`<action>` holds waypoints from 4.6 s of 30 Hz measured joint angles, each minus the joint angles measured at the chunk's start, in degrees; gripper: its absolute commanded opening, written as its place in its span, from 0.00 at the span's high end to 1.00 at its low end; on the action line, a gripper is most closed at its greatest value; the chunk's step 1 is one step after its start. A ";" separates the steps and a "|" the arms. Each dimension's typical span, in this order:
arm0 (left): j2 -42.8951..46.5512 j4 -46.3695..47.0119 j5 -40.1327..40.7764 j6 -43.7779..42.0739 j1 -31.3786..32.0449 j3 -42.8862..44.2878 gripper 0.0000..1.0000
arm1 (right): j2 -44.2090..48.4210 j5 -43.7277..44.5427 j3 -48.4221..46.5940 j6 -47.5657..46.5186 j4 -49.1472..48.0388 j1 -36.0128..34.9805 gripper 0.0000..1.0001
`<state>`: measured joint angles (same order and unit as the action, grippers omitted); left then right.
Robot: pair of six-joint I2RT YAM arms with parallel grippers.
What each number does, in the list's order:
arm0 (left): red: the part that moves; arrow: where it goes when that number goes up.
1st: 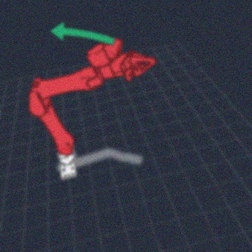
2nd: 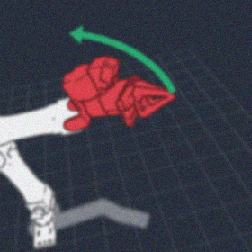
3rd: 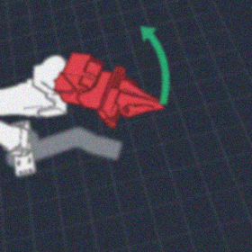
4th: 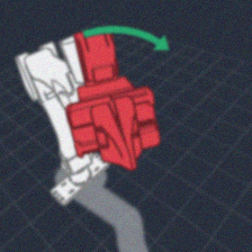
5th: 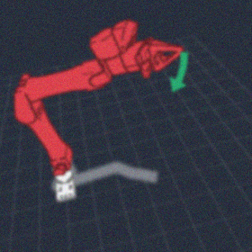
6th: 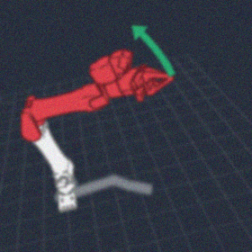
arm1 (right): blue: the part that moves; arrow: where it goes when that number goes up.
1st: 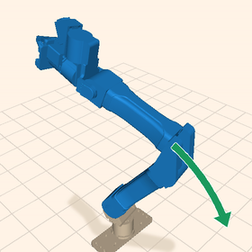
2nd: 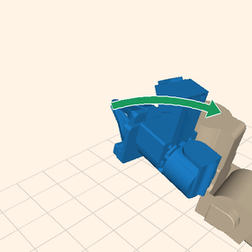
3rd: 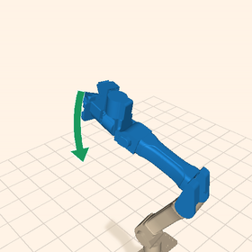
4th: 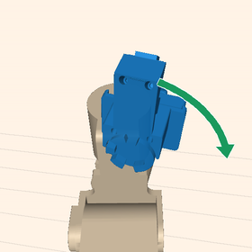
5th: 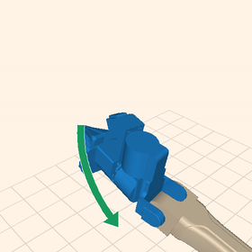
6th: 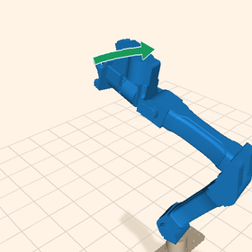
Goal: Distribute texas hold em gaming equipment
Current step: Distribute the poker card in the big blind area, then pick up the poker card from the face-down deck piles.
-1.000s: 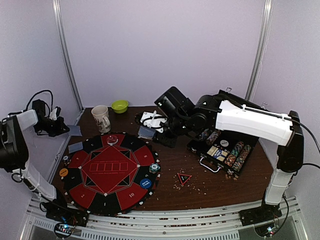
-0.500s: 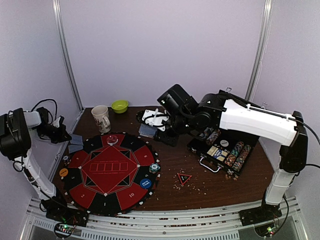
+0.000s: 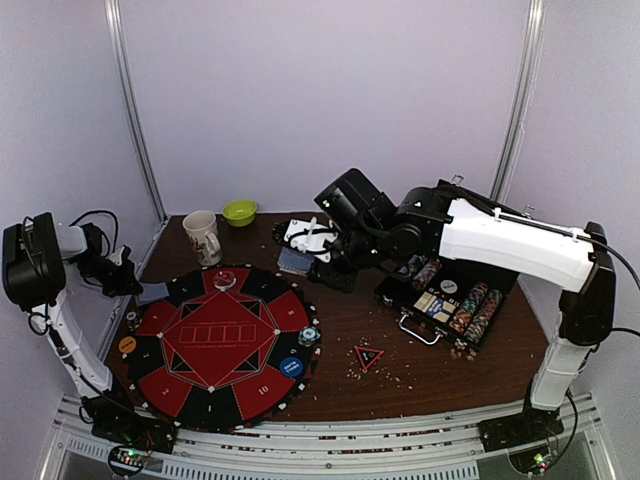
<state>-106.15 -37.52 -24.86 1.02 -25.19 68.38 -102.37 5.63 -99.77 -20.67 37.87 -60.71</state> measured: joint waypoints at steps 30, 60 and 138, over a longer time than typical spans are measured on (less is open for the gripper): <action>36.70 11.61 -1.05 9.09 31.45 -1.95 0.18 | 0.00 0.15 -0.02 -0.09 0.20 -0.02 0.62; 21.81 26.29 -7.39 22.95 62.31 -2.27 0.34 | -0.33 0.11 -0.09 0.09 0.17 -0.37 0.62; 40.57 8.74 -11.87 18.12 49.37 0.81 1.00 | -0.48 0.74 1.60 0.07 -0.17 0.48 0.62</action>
<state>-65.58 -28.77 -36.73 19.14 24.18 69.19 -102.85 6.37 -98.17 -20.60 37.69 -60.23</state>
